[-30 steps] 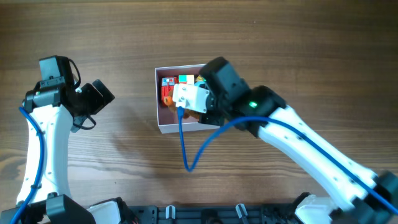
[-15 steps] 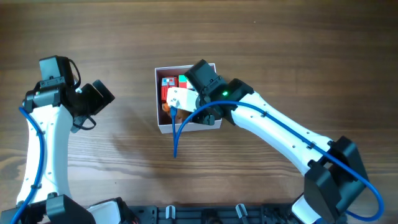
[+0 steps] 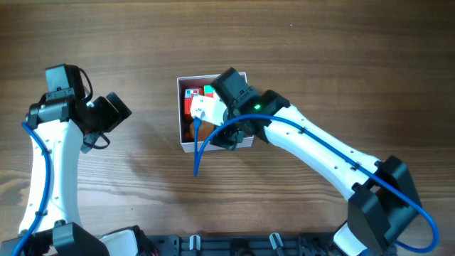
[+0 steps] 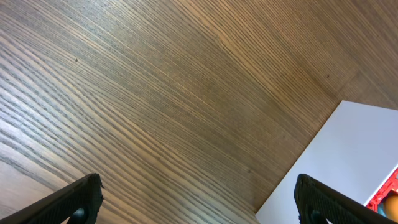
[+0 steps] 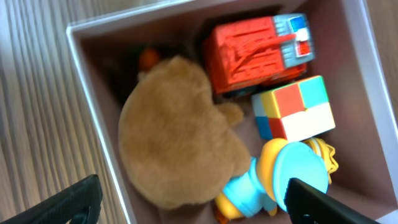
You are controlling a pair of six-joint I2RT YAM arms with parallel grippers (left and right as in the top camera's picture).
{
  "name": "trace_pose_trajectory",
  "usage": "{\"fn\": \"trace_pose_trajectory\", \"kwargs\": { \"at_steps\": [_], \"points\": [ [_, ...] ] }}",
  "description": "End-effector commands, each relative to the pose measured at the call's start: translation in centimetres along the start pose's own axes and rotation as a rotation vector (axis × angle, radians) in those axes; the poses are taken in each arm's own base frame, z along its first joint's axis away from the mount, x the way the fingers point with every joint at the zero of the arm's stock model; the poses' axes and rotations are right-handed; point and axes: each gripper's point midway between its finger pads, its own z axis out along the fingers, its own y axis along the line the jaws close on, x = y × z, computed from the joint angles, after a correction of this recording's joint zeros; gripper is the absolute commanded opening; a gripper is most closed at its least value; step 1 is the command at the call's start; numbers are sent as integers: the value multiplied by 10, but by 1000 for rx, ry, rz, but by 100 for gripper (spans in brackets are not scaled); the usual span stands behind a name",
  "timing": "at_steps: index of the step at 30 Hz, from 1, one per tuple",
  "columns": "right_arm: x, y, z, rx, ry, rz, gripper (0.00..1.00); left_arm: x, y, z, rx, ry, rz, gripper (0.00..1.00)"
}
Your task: Pack container
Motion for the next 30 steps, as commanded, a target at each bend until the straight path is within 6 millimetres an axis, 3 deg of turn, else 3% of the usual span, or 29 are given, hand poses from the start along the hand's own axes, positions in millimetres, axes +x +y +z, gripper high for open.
{"fn": "trace_pose_trajectory", "kwargs": {
  "at_steps": [1,3,5,7,11,14,16,17,20,22,24,27,30],
  "points": [
    [-7,-63,-62,243,-130,474,100,3,-5,-2,9,-4,76,100],
    [14,-107,-113,345,-240,752,100,7,-17,-2,23,-4,151,100],
    [62,-144,-160,426,-310,1059,100,18,-46,-1,57,-22,356,100],
    [98,-159,-178,468,-305,1169,100,12,-54,-2,-5,-99,429,100],
    [158,-145,-177,503,-113,1314,100,9,-54,-2,-31,-121,439,100],
    [167,-139,-204,605,-132,1404,100,31,-57,-8,31,-43,492,100],
    [167,-121,-238,658,-201,1392,100,42,-76,-39,165,-97,586,100],
    [170,-103,-252,674,-261,1405,100,48,-79,-69,225,-191,608,100],
    [202,-62,-256,757,-308,1476,100,78,-68,-107,326,-344,649,100],
    [226,-30,-240,768,-342,1532,100,106,-49,-122,403,-445,660,100],
    [247,-3,-213,741,-352,1614,100,117,-24,-128,431,-539,549,100],
    [263,10,-188,730,-335,1616,100,120,-5,-130,448,-615,427,100],
    [258,1,-190,739,-387,1616,100,120,-4,-131,455,-622,421,100]
  ]
}}
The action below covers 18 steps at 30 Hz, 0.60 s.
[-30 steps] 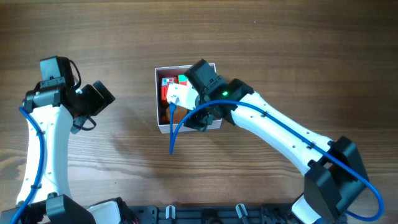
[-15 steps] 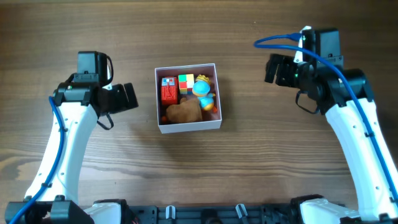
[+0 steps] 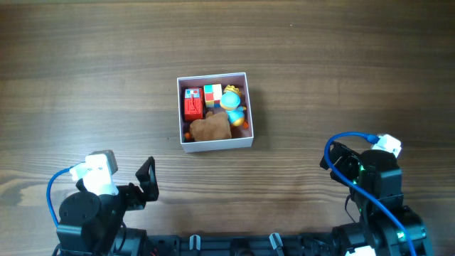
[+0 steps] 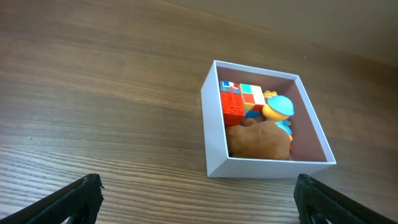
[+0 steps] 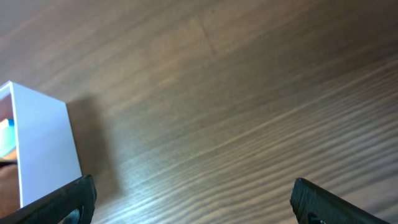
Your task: Pack container
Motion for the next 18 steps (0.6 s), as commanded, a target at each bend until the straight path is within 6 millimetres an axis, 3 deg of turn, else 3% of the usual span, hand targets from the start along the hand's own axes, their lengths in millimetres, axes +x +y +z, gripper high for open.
{"fn": "trace_pose_trajectory", "kwargs": {
  "at_steps": [1,3,13,18],
  "points": [
    [-12,5,-2,-22,-56,82,100,0,4,2,-19,-10,-43,100],
    [-11,5,-2,-23,-54,144,100,1,4,1,-21,-5,-43,100],
    [-9,1,-2,-8,-47,131,100,2,4,1,-22,-2,-43,100],
    [-10,0,-14,-82,-145,80,100,2,4,1,-22,-2,-43,100]
  ]
}}
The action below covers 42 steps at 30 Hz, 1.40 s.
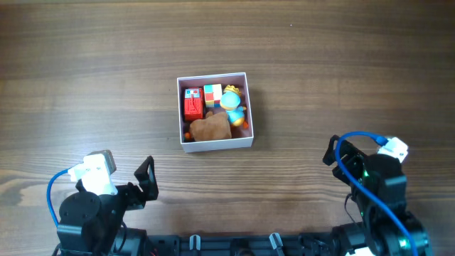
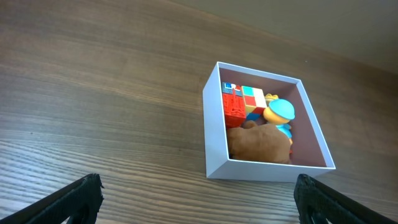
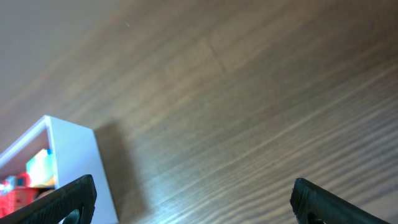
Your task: Pack container
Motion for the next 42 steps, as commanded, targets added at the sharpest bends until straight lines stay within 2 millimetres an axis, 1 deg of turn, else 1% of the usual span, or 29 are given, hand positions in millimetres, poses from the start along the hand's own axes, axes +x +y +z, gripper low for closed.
{"fn": "trace_pose_trajectory", "kwargs": {
  "at_steps": [1,3,5,7,8,9,10,12,13,14,16,17,18,20,42],
  "points": [
    [5,-8,-6,-53,-84,-37,100,2,2,1,-9,1,-10,100],
    [11,-11,-7,-111,-137,-20,100,2,2,1,-9,1,-10,100],
    [7,-7,-6,-185,-228,-3,100,2,2,1,-9,1,-10,100],
    [-3,14,-1,-298,-320,-66,100,2,2,1,-9,1,-9,100],
    [-12,30,-1,-375,-398,-120,100,2,2,1,-9,1,-9,100],
    [-19,40,-3,-420,-460,-159,100,2,2,1,-9,1,-10,100],
    [-31,53,-10,-488,-590,-219,100,2,2,1,-9,1,-10,100],
    [-37,58,-13,-524,-732,-273,100,2,2,1,-9,1,-10,100],
    [-39,54,-12,-482,-760,-319,100,2,2,1,-9,1,-9,100],
    [-37,54,-10,-451,-767,-391,100,2,2,1,-9,1,-10,100],
    [-26,49,3,-428,-702,-411,100,2,2,1,-9,1,-9,100],
    [-20,46,10,-416,-661,-417,100,2,2,1,-9,1,-9,100],
    [-7,39,23,-393,-582,-403,100,2,2,1,-9,1,-9,100],
    [-4,41,23,-405,-575,-436,100,2,2,1,-9,1,-9,100],
    [-3,42,23,-412,-572,-425,100,2,2,1,-9,1,-10,100]
  ]
}}
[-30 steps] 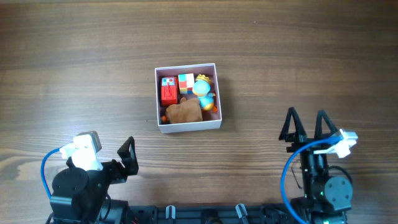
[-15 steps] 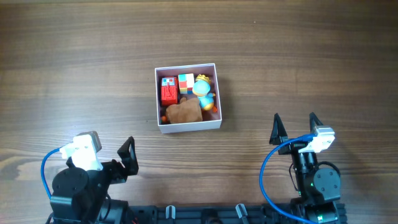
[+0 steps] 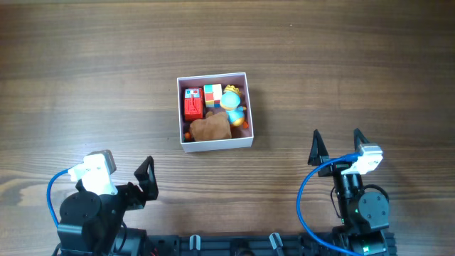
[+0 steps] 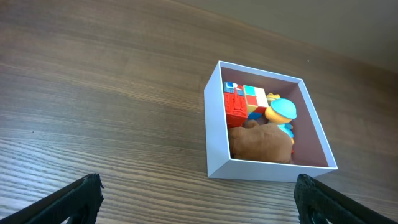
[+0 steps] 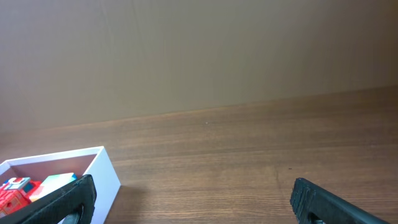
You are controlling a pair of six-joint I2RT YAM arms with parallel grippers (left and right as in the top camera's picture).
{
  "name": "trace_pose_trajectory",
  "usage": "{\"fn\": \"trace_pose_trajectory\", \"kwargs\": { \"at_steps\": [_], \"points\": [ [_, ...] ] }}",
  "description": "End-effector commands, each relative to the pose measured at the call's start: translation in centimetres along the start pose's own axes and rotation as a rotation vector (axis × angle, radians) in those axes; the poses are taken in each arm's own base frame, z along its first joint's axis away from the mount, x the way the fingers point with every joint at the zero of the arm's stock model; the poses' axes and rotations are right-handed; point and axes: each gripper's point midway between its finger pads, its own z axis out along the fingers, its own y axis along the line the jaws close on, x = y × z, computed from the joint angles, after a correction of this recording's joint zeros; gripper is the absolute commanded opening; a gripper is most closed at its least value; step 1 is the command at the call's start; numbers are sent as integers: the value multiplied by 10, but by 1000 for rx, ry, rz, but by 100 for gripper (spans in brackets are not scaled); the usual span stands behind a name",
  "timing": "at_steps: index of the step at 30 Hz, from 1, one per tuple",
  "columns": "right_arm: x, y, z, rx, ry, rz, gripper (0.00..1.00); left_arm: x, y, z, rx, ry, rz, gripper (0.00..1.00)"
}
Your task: Pack container
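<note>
The white box [image 3: 179, 114] sits mid-table holding a brown plush [image 3: 210, 129], a red toy [image 3: 192, 107], a colour cube [image 3: 212, 95] and a blue-and-yellow duck figure [image 3: 233, 105]. In the left wrist view the white box [image 4: 214, 149] lies ahead of my left gripper [image 4: 198, 202], which is open and empty. My left gripper [image 3: 146, 181] is folded back at the near left edge. My right gripper [image 3: 335, 146] is at the near right, open and empty, and in its own view my right gripper [image 5: 193, 199] has the box's corner [image 5: 102, 171] at lower left.
Bare wooden tabletop [image 3: 341, 64] surrounds the box on every side. A black rail [image 3: 234, 245] runs along the near edge between the two arm bases. A plain brown wall [image 5: 199, 50] stands beyond the table's far edge.
My right arm has drawn in to its base, and its gripper now points level across the table. The left arm and the box are where they were.
My right gripper was open low over the box, above the plush and toys, with my left arm out at the left. A second later both arms were back at the near edge, empty. The right arm has since folded further in.
</note>
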Motion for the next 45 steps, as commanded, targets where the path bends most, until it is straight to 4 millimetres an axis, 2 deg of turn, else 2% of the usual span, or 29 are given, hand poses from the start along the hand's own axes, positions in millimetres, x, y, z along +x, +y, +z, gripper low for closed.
{"fn": "trace_pose_trajectory", "kwargs": {
  "at_steps": [1,5,8,11,12,15,17,19,22,24,28,45],
  "points": [
    [-3,4,-1,-22,-11,-7,100,1,1,1,-5,-1,-10,100],
    [-3,4,-1,-22,-11,-7,100,1,1,1,-7,-2,-7,100],
    [-3,4,-1,-22,-11,-7,100,17,10,-3,-38,51,-30,100],
    [-3,4,-1,-22,-11,-7,100,16,18,-2,-52,-34,-44,100],
    [-3,4,-1,-22,-11,-6,100,13,21,3,-52,-85,-25,100],
    [-2,4,-1,-22,-11,-6,100,10,32,33,-45,-246,-12,100],
    [-3,4,-1,-22,-11,-7,100,-2,28,56,17,-363,-2,100],
    [-3,4,-1,-22,-11,-7,100,-20,22,62,75,-511,18,100],
    [-3,4,-1,-22,-11,-7,100,-28,21,64,98,-621,56,100],
    [-3,4,-1,-22,-11,-7,100,-18,25,74,94,-602,54,100],
    [-3,4,-1,-22,-11,-7,100,13,36,93,51,-453,34,100],
    [-3,4,-1,-22,-11,-7,100,12,36,93,50,-456,35,100]
  ]
}}
